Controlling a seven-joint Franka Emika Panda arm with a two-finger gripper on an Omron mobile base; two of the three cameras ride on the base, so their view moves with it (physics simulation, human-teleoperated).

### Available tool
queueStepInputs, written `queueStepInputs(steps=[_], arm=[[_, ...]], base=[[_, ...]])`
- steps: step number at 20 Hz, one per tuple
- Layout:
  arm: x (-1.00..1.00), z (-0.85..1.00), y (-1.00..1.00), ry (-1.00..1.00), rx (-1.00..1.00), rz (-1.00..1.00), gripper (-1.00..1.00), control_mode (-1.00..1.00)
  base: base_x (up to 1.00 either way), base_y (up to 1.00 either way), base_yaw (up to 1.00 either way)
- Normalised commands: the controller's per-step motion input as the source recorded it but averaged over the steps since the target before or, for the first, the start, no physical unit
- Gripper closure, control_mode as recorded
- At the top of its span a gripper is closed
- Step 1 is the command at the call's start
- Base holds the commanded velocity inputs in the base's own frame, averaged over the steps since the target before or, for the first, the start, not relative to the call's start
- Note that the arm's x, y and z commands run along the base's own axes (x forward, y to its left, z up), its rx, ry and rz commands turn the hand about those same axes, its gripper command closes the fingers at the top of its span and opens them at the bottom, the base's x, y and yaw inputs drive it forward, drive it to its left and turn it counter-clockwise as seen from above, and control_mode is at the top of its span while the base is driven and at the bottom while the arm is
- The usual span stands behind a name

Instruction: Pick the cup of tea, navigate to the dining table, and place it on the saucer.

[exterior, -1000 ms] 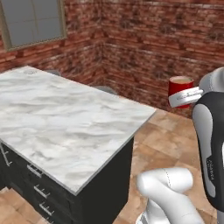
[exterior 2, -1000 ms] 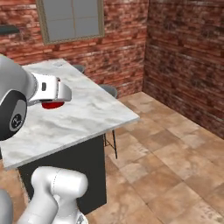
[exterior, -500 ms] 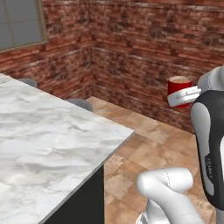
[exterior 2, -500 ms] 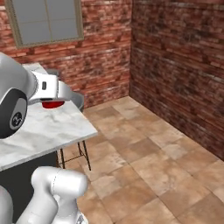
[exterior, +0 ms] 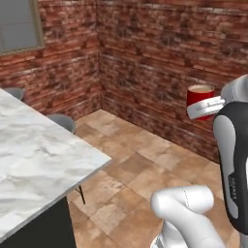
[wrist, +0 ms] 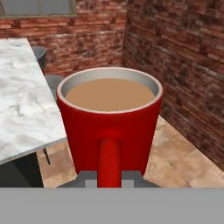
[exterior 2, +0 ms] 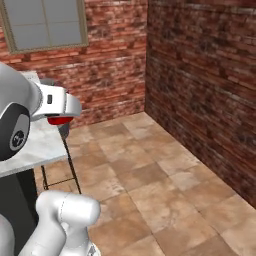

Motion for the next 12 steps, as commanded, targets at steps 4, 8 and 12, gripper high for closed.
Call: queueStepInputs(steps=[4, 8, 12], arm=[[0.00, 0.00, 0.00, 0.00, 0.00, 0.00, 1.00, 1.00], [0.00, 0.00, 0.00, 0.00, 0.00, 0.00, 1.00, 1.00], [0.00, 0.00, 0.00, 0.00, 0.00, 0.00, 1.00, 1.00]], base=[[1.00, -0.86, 0.50], [1.00, -0.76, 0.55], [1.00, -0.78, 0.55]])
